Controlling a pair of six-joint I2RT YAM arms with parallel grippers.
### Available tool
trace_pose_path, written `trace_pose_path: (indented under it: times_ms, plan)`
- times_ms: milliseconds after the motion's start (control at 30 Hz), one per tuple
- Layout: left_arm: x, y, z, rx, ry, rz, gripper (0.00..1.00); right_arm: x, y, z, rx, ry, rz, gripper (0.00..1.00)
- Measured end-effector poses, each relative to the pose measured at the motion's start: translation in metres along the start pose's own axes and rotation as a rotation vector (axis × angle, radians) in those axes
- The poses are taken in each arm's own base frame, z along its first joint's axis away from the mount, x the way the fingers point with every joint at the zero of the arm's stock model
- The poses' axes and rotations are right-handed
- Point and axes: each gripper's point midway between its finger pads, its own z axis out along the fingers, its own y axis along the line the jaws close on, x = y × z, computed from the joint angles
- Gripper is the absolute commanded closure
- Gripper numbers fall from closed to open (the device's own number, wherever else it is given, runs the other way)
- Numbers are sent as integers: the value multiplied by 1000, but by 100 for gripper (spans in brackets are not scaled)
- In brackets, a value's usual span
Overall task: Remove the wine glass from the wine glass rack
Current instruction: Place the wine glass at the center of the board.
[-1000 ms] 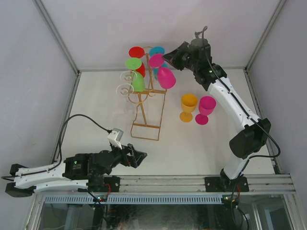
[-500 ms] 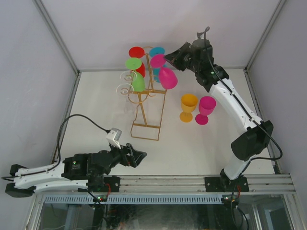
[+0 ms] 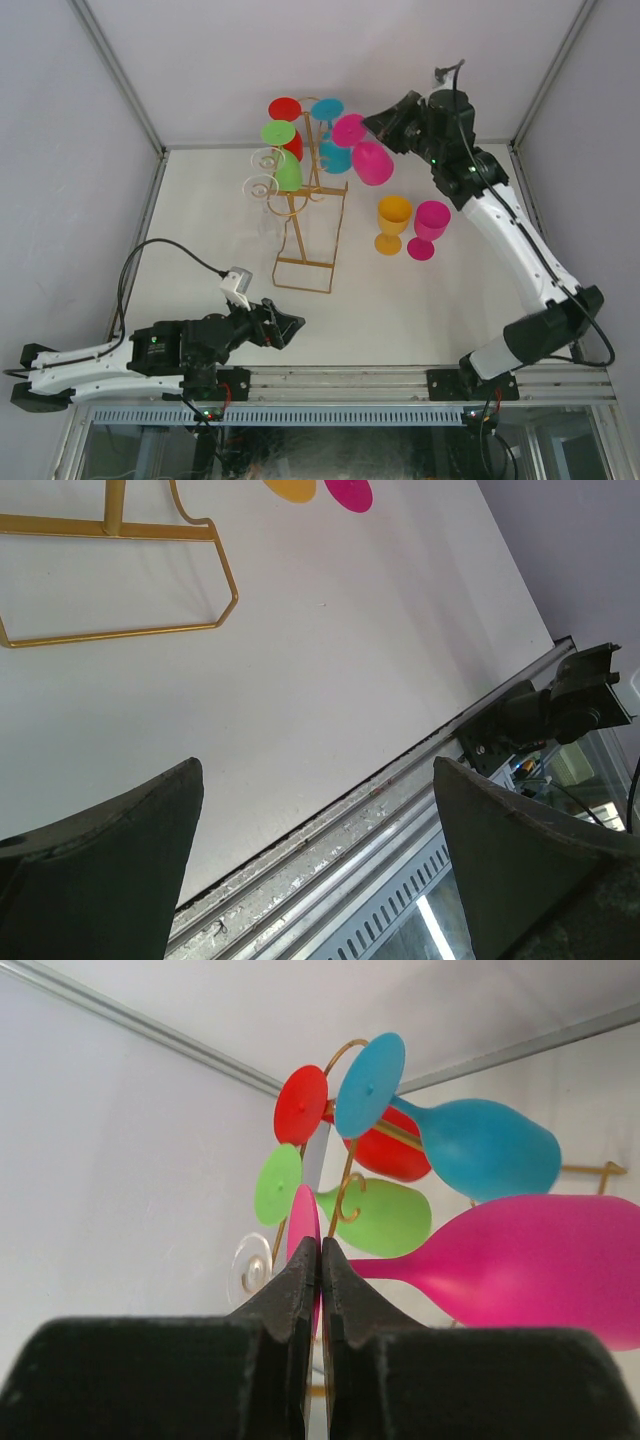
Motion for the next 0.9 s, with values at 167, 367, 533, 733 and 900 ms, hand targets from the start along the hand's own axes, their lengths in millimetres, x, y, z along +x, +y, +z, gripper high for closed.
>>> trace_pose_path:
  times_ms: [167,367,533,733,900]
  plan:
    - [-1,0,0,-1,-3,-1,0,0,5,-52,-46,-27,-42,100]
    - [-1,-1,1,0,-4,-2,0,17,15,-115,-170,-17,-71,100]
    - [2,-1,4,-11,4,-3,0,43,7,-152,-243,26,-77,100]
    - [0,-6,6,-1,-6,-25,0,90,-22,-178,-272,132,-37,100]
    - [-3,-8,7,-2,-18,-58,0,125,-43,-190,-287,228,-2,100]
